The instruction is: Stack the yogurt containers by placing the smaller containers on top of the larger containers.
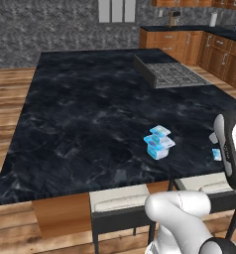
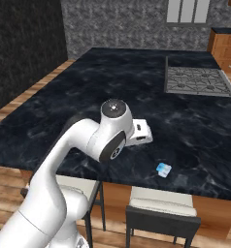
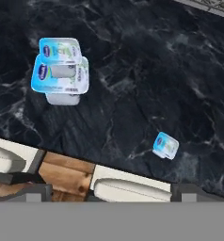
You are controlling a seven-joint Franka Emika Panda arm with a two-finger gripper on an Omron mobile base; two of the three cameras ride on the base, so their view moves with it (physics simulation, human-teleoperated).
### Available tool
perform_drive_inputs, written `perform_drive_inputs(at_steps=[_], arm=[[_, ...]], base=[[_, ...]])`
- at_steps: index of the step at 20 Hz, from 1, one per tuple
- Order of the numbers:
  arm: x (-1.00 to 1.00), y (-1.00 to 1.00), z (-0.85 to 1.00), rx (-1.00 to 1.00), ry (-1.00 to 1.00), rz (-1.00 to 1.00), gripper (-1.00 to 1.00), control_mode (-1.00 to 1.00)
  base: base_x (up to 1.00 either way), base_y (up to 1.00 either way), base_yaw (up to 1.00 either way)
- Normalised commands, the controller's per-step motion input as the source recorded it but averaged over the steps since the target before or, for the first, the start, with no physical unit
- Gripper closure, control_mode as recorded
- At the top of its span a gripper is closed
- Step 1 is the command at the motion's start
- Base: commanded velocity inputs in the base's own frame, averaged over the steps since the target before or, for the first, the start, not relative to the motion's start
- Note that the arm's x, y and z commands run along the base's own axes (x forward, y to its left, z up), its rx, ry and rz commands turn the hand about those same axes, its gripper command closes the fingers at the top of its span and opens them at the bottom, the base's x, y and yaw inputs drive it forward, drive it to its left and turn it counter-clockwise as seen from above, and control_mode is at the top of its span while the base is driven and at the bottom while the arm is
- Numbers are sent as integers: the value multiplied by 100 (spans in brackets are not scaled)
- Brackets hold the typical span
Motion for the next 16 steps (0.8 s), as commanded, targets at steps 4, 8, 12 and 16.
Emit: perform_drive_inputs(at_steps=[4,8,12,16], arm=[[2,-11,0,11,0,-14,-100,-100],[9,0,0,1,0,-12,-100,-100],[4,-12,0,15,18,-22,-100,-100],[6,-26,-6,17,21,-27,-100,-100]], base=[[0,0,0],[0,0,0],[0,0,0],[0,0,0]])
